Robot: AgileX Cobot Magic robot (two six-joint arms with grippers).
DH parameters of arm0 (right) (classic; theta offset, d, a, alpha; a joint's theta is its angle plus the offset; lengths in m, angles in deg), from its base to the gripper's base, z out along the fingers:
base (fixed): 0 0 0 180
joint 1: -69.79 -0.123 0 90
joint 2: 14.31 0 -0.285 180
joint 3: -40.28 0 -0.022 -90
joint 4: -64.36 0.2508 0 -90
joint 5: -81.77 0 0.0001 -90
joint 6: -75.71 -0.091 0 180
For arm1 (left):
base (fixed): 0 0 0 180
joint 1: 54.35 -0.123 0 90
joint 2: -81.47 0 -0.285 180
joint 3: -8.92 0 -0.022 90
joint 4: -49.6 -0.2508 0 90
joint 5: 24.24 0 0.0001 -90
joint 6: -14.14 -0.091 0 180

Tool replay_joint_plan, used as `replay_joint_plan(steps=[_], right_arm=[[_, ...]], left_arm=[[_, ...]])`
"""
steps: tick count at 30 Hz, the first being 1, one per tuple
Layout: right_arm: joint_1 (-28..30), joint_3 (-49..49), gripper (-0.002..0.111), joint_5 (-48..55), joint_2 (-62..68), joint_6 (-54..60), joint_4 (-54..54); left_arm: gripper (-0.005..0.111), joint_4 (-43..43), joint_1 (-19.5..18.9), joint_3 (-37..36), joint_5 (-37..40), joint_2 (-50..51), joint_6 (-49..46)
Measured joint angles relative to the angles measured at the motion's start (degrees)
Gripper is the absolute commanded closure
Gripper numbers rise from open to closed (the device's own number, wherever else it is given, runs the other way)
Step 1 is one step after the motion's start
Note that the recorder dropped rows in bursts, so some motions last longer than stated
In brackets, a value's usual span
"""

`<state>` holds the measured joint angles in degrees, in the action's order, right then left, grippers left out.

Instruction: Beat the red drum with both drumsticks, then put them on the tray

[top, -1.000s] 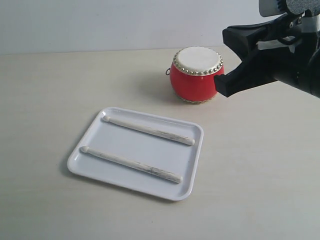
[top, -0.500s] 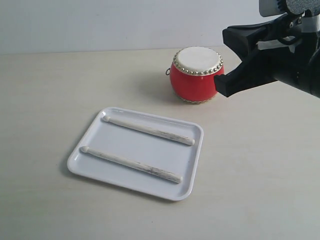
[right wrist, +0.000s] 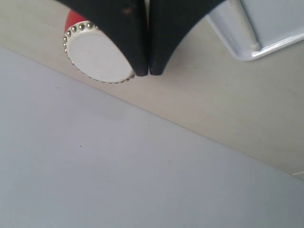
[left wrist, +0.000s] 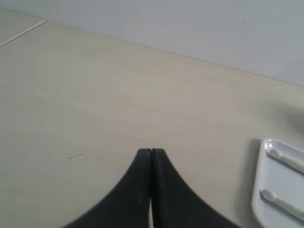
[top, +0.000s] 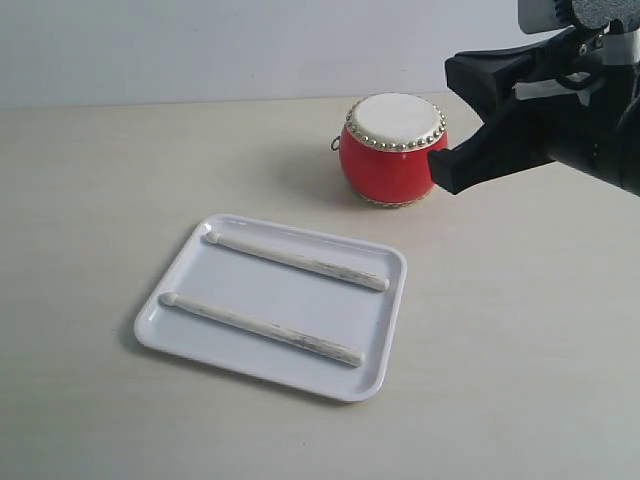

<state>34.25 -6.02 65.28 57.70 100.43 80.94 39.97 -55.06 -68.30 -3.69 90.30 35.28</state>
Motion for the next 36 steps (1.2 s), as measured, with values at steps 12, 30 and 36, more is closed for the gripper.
replay_joint_plan(steps=[12, 30, 36], right_arm=[[0.0, 0.0, 0.108, 0.51, -0.43, -1.89, 0.79], [31.22, -3.31, 0.108, 27.42, -42.99, -7.93, -1.87], [31.34, -4.15, 0.108, 30.7, -46.53, -8.36, -3.08]], left_arm=[[0.107, 0.0, 0.0, 0.0, 0.13, 0.0, 0.0], [0.107, 0.0, 0.0, 0.0, 0.45, 0.0, 0.0], [0.107, 0.0, 0.0, 0.0, 0.45, 0.0, 0.0]])
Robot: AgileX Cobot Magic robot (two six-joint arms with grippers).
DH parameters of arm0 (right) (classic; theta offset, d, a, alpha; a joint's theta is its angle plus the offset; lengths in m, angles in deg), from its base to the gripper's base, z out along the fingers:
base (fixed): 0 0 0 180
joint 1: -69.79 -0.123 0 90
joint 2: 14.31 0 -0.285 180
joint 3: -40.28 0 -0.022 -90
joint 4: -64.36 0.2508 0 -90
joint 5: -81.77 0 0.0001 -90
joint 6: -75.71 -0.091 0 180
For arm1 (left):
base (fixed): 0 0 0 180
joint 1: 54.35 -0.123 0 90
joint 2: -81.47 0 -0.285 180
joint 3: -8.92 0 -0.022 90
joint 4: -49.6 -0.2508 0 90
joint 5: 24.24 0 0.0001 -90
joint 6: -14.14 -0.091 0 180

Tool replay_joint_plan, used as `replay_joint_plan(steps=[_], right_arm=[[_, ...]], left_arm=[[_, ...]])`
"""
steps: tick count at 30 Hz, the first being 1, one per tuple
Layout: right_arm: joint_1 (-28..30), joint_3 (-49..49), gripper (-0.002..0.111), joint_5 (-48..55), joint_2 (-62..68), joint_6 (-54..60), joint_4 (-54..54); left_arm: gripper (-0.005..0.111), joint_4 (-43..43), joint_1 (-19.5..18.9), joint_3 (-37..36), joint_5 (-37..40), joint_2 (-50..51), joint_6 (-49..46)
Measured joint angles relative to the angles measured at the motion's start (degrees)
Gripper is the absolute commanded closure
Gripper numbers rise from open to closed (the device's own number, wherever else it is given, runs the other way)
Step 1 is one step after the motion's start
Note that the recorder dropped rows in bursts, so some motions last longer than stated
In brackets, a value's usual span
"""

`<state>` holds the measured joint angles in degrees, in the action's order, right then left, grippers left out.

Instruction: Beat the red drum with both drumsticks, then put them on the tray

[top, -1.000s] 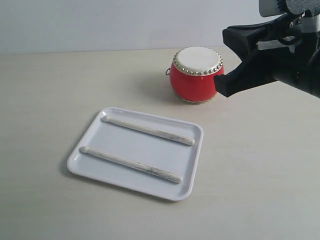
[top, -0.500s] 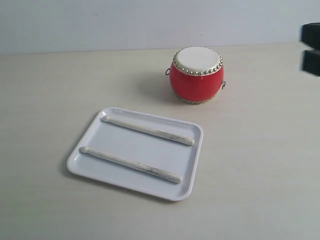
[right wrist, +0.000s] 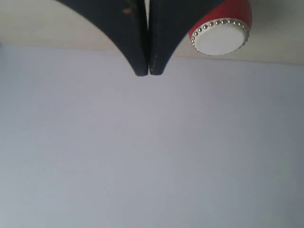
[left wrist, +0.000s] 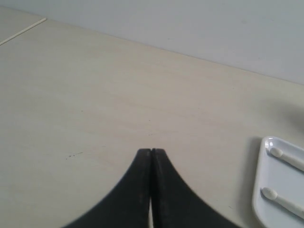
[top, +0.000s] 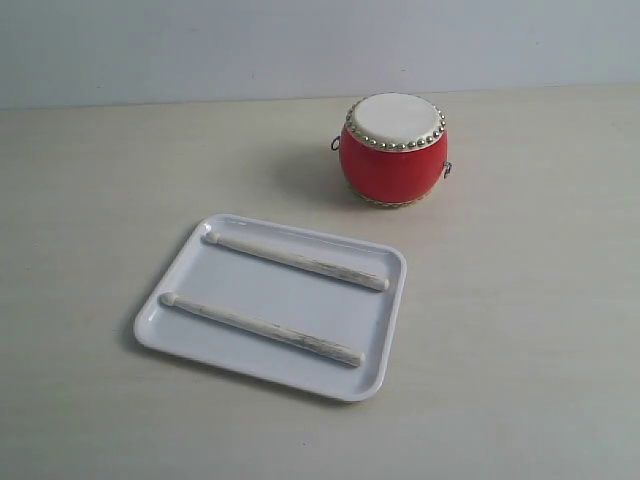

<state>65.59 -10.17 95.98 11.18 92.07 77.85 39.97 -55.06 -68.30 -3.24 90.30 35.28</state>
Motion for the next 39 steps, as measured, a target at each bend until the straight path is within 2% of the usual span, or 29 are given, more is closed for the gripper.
replay_joint_plan(steps=[2, 7, 9, 16, 22, 39], right_arm=[[0.43, -1.85, 0.108, 0.41, -1.4, -3.0, -2.94], [2.76, -9.0, 0.108, 0.94, -9.34, -21.75, -18.43], [3.17, -11.98, 0.108, 1.18, -12.22, -24.34, -22.4], [3.28, -21.56, 0.108, 5.21, -17.38, -24.49, -24.96], [3.28, -25.89, 0.108, 6.54, -17.36, -24.49, -23.5], [3.28, -26.52, 0.108, 6.29, -17.36, -24.49, -23.12]], left_arm=[[0.107, 0.0, 0.0, 0.0, 0.0, 0.0, 0.0], [0.107, 0.0, 0.0, 0.0, 0.0, 0.0, 0.0], [0.107, 0.0, 0.0, 0.0, 0.0, 0.0, 0.0], [0.107, 0.0, 0.0, 0.0, 0.0, 0.0, 0.0], [0.107, 0.0, 0.0, 0.0, 0.0, 0.0, 0.0], [0.107, 0.0, 0.0, 0.0, 0.0, 0.0, 0.0]])
